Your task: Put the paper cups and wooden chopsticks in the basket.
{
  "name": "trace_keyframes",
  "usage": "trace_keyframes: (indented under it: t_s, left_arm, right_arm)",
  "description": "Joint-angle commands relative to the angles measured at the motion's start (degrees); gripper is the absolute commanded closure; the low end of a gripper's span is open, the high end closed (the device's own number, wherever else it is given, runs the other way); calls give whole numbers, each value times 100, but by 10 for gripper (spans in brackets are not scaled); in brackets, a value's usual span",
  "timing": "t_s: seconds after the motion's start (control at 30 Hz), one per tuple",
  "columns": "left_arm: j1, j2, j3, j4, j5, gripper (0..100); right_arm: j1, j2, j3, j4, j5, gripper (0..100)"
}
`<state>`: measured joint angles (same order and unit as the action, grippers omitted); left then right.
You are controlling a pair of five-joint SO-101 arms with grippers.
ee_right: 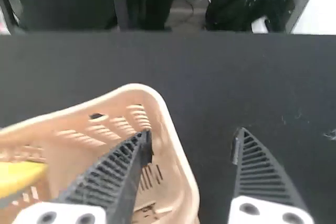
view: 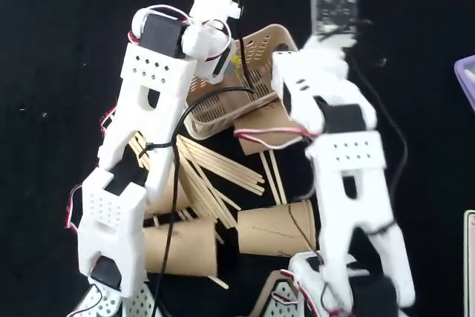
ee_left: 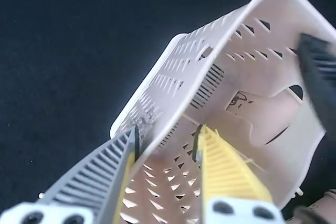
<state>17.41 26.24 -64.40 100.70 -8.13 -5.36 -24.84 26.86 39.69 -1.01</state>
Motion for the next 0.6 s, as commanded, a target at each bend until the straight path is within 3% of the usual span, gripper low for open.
trace_keyframes:
  t_s: [0.0, 0.13, 0.33, 0.57]
  left_arm:
    - [13, -211, -286, 0, 44, 802]
    - [13, -211, -207, 0, 44, 802]
    - [-189, -273, -505, -44, 44, 798]
    - [-716, -273, -1736, 9, 53, 797]
  right_arm:
    - [105, 382, -277, -396, 659, 771]
    - [97, 637, -286, -431, 1398, 979]
    - [308, 690, -567, -431, 1407, 988]
    - [440, 1244, -1218, -431, 826, 988]
